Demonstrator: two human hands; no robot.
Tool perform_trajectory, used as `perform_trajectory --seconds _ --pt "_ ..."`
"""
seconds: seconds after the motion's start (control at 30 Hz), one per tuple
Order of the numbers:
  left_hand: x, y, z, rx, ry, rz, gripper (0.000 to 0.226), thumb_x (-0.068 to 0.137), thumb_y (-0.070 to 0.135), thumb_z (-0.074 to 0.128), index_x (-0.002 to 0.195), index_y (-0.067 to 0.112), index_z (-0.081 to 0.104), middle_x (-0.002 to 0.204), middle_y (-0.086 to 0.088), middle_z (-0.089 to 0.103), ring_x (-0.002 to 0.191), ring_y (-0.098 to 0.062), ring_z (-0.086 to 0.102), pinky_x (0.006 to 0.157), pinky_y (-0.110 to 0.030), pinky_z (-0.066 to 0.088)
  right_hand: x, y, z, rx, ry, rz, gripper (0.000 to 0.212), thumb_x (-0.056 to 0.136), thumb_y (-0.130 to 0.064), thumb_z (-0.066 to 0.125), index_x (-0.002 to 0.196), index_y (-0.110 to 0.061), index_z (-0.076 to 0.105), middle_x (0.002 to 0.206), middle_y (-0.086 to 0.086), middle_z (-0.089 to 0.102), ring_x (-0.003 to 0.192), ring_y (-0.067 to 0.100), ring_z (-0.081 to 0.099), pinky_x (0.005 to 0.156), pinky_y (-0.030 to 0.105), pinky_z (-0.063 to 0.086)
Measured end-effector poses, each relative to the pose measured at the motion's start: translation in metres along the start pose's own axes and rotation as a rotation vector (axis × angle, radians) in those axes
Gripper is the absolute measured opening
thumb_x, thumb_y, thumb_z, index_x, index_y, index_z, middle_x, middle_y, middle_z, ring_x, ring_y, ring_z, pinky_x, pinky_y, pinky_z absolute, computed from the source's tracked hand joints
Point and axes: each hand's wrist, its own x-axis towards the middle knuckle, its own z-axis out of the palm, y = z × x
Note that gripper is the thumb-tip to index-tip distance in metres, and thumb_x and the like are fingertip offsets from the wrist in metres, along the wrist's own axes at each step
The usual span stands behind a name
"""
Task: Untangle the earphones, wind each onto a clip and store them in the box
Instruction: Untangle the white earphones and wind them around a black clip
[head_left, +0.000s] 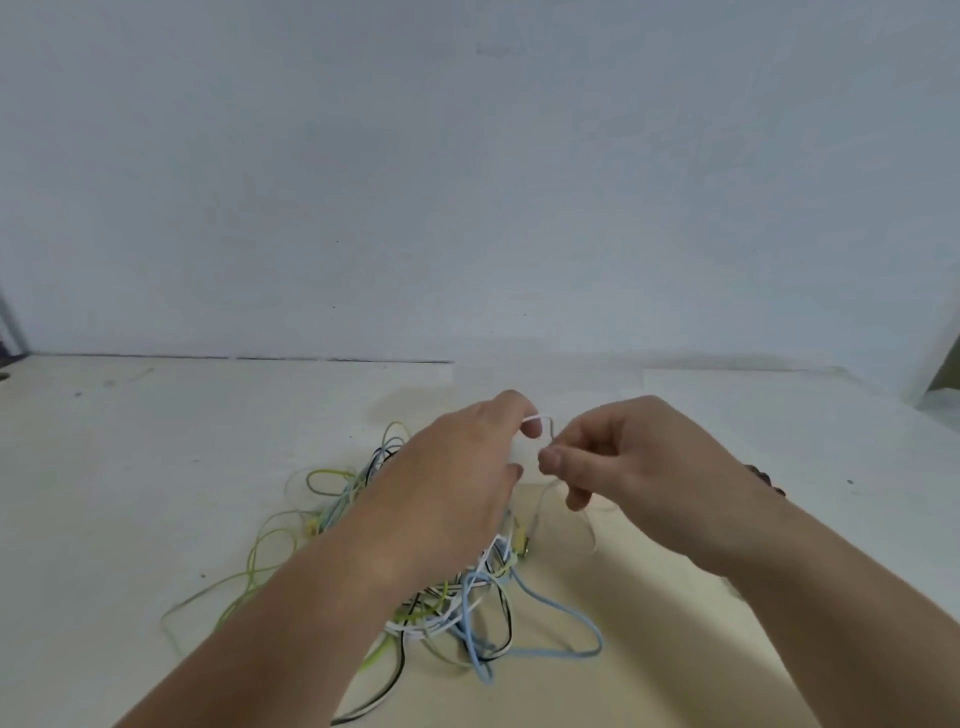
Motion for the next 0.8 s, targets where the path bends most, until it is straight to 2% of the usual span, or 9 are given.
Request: perform_trajectory --seconds 0.07,0.17,0.3,0.4,0.5,0.6,0.67,0.73,0.8 --pt "0.0 -0.001 -0.001 -0.009 -0.019 0.004 0.028 0.099 0.022 0.051 0.12 0.038 0.042 0.079 0.018 0.041 0.077 -0.005 0.048 0.068 -0.026 0.038 0.001 -0.002 0.001 0.168 0.002 0.083 0.029 0.091 -0.033 0.068 0.086 -0.005 0.075 0.065 0.006 0.068 0.062 0.012 0.062 0.076 0.031 0.057" --pt "-0.001 0.003 -0.001 -0.023 -0.046 -0.007 0.047 0.1 0.023 0.052 0.14 0.037 0.034 0.098 0.022 0.046 0.103 -0.001 0.054 0.086 -0.023 0.042 0.002 -0.003 0.004 0.389 0.107 0.149 0.024 0.09 -0.031 0.067 0.088 -0.008 0.068 0.063 0.006 0.065 0.061 0.018 0.065 0.082 0.044 0.059" --pt "-0.003 0.008 0.0 -0.033 -0.083 -0.056 0.088 0.096 0.022 0.057 0.151 0.045 -0.008 0.107 0.004 0.06 0.107 -0.015 0.062 0.093 -0.04 0.051 0.001 -0.002 0.005 0.238 0.113 0.02 0.019 0.089 -0.017 0.069 0.105 -0.024 0.062 0.067 0.001 0.065 0.062 0.016 0.066 0.064 0.035 0.055" --pt "-0.004 0.006 0.0 -0.111 -0.08 -0.058 0.092 0.096 0.019 0.055 0.144 0.057 -0.015 0.114 0.003 0.063 0.113 -0.012 0.062 0.096 -0.04 0.052 -0.001 -0.002 0.007 -0.002 0.055 -0.029 0.011 0.092 -0.022 0.068 0.082 -0.018 0.07 0.061 -0.002 0.065 0.058 0.013 0.066 0.069 0.044 0.057" --pt "-0.003 -0.002 0.0 -0.08 -0.09 -0.044 0.087 0.092 0.019 0.061 0.149 0.051 0.003 0.087 0.009 0.062 0.08 -0.003 0.061 0.077 -0.028 0.053 0.0 -0.006 0.007 0.068 0.147 -0.078 0.025 0.093 -0.02 0.066 0.069 -0.013 0.068 0.053 -0.005 0.057 0.052 0.011 0.058 0.054 0.021 0.046" --pt "-0.001 -0.019 -0.011 0.054 -0.075 -0.104 0.054 0.085 0.022 0.071 0.129 0.046 0.049 0.074 0.01 0.063 0.061 -0.001 0.059 0.062 -0.017 0.045 0.001 -0.006 -0.01 0.393 0.387 -0.106 0.029 0.093 -0.01 0.061 0.066 -0.017 0.067 0.063 -0.009 0.064 0.065 0.01 0.06 0.063 0.011 0.045" --pt "0.0 -0.032 -0.023 0.149 -0.076 -0.195 0.035 0.08 0.021 0.072 0.106 0.042 0.063 0.075 0.015 0.065 0.068 0.002 0.06 0.062 -0.015 0.04 0.005 -0.005 -0.026 0.733 0.428 -0.15 0.032 0.097 -0.008 0.052 0.067 -0.017 0.063 0.087 0.0 0.073 0.088 0.014 0.069 0.087 0.026 0.052" --pt "-0.001 -0.045 -0.034 0.197 -0.09 -0.274 0.025 0.077 0.018 0.072 0.088 0.04 0.066 0.078 0.018 0.065 0.075 0.002 0.06 0.065 -0.019 0.04 0.005 -0.005 -0.043 1.13 0.336 -0.188 0.029 0.097 -0.013 0.046 0.069 -0.017 0.054 0.096 0.007 0.073 0.105 0.021 0.071 0.094 0.039 0.054" --pt "-0.002 -0.054 -0.044 0.191 -0.09 -0.347 0.019 0.077 0.018 0.074 0.078 0.037 0.067 0.085 0.019 0.066 0.077 0.001 0.06 0.067 -0.024 0.044 0.002 -0.004 -0.057 1.389 0.309 -0.188 0.023 0.089 -0.017 0.05 0.066 -0.019 0.048 0.076 -0.001 0.065 0.083 0.015 0.071 0.084 0.034 0.058"
